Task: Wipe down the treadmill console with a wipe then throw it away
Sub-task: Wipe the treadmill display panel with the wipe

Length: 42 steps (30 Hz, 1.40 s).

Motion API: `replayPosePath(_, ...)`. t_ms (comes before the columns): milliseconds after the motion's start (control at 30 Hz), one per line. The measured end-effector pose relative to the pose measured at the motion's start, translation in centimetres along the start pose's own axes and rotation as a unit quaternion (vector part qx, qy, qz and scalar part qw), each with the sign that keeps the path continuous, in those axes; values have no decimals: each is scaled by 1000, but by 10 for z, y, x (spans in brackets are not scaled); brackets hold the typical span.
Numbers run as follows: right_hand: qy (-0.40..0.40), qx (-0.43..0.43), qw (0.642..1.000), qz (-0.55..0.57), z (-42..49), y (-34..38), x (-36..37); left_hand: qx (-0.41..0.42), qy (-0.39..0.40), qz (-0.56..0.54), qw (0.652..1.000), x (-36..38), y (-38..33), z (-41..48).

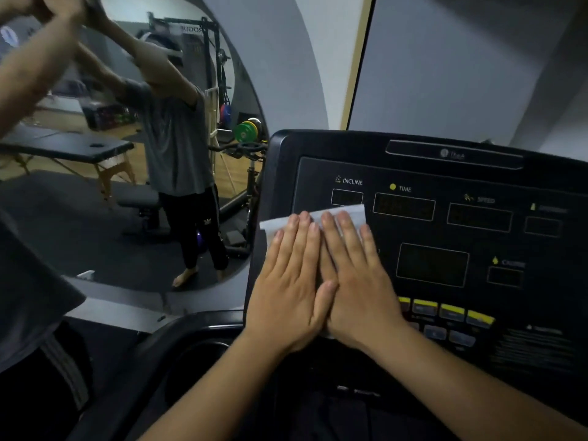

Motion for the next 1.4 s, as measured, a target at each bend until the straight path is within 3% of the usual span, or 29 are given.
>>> replayPosePath(167, 19, -13, 1000, -12, -18, 11, 13, 19, 14, 10, 1000, 9, -1, -19)
replayPosePath(467, -13, 73, 994, -76, 85, -36, -53, 32, -18, 22, 999, -52, 36, 102)
replayPosePath(667, 21, 2, 999, -38, 33, -1, -23, 29, 16, -10, 999, -22, 24, 24)
replayPosePath(833, 34, -73, 996, -29, -32, 26, 17, 73, 63, 42, 994, 9, 23, -59)
replayPosePath(933, 34, -81, 995, -47, -22, 15, 11, 100, 60, 69, 991, 3, 32, -45)
replayPosePath(1200, 46, 1, 989, -140, 45, -67, -47, 121, 44, 144, 981, -46, 41, 77)
replayPosePath(1400, 49, -21, 994, -97, -42, -48, -1, 152, 97, 147, 972, 4, 0, -5)
Point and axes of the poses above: each hand's wrist, its own z-axis towards the middle knuckle, its own x-axis out of the palm, y = z × x, the point moved 2 cm from there along z, towards the middle knuckle, and after that the axes turned 9 degrees about y, right-handed, at the moved point
